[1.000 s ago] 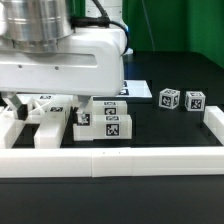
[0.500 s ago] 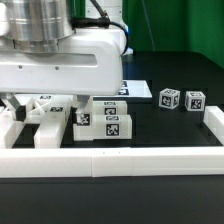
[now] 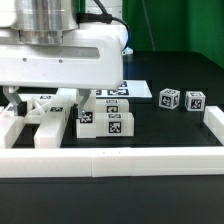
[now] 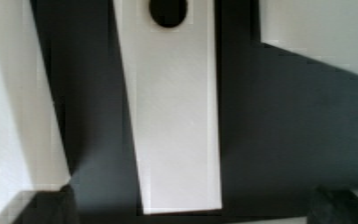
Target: Assemble chair
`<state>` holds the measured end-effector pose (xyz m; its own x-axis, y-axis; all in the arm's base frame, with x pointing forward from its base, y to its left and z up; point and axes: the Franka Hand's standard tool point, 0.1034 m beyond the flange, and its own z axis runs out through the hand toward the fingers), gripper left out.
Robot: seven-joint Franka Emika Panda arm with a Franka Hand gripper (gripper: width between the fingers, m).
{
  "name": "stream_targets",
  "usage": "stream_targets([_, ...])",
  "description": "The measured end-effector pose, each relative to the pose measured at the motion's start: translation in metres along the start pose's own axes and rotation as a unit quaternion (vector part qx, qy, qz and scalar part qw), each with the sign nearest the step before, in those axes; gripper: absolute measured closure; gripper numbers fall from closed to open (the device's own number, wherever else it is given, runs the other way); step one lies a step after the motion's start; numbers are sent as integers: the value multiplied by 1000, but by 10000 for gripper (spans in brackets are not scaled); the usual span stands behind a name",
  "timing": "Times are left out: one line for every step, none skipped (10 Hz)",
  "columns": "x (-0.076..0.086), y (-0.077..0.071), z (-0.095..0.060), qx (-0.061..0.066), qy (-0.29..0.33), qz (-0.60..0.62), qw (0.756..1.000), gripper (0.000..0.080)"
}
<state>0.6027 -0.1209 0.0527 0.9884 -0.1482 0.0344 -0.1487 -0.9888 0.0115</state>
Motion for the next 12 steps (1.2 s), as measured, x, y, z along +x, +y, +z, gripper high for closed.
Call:
stream_targets([-3, 0, 0, 1, -3, 6, 1000, 150])
stream_targets([-7, 0, 1, 2, -7, 9, 1000, 150])
stream_targets([-9, -1, 0, 4, -10, 19, 1000, 150])
stream_targets([-9, -1, -2, 4, -10, 26, 1000, 150])
stream_targets([-8, 0, -1, 3, -9, 26, 1000, 150])
stream_targets([-9, 0, -1, 3, -9, 26, 1000, 150])
stream_targets([-9, 0, -1, 3, -9, 26, 1000, 150])
stream_targets([-10, 1, 0, 5, -8, 30, 999, 150])
stream_targets([-21, 0, 4, 7, -13, 36, 999, 150])
stream_targets([-32, -5, 8, 11, -23, 37, 999, 150])
stream_targets([-40, -9, 11, 15, -28, 38, 999, 150])
stream_targets([-48, -13, 14, 16, -32, 38, 999, 150])
